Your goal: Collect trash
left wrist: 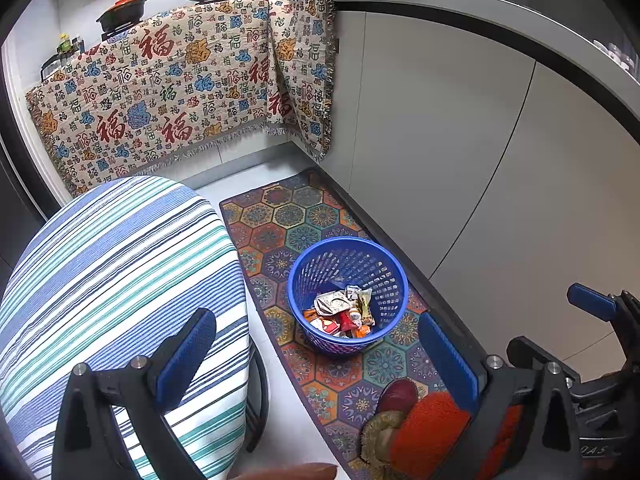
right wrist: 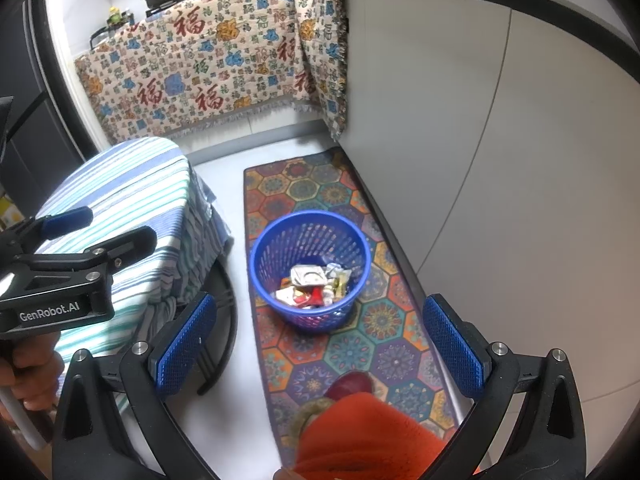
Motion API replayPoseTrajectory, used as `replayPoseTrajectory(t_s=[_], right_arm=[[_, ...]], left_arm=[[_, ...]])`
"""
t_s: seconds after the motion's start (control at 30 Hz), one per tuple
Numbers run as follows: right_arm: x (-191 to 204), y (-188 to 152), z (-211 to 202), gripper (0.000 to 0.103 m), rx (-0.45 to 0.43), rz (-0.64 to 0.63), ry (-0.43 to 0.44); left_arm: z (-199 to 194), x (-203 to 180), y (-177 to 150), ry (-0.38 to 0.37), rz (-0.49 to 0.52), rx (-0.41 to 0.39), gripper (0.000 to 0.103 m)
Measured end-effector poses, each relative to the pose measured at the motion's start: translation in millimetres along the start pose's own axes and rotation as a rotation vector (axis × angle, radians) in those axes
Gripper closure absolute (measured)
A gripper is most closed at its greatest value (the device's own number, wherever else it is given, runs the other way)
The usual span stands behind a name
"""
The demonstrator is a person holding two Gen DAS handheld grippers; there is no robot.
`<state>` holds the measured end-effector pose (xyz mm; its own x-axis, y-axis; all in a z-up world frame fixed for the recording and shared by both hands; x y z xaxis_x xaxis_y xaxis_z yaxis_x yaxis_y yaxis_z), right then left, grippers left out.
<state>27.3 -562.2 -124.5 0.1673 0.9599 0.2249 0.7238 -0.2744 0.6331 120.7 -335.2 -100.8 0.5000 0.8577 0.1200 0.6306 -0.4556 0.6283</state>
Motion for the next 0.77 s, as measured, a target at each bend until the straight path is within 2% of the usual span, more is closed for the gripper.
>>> replayPoseTrajectory(t_s=[0.57, 0.77], right_arm=[[-2.6, -0.2, 2.6, 0.0, 0.004, 0.006, -0.003], [-5.8, -1.4, 3.5, 0.0, 0.006, 0.016, -0.008]], left_arm=[[4.1, -7.9, 1.2, -0.013, 0.011, 0.006, 0.0], [-1.6, -10.1, -1.2, -0.035, 0.017, -0.022, 0.001]])
Point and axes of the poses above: each gripper's, at about its wrist camera, not at the fingertips, and z roughly the way its jaws point, x to its left, y to its top, the point moved 2 cm from there along z, roughly the way its jaws point, and after that the axes turned 12 degrees about y, right-handed, at the moved point
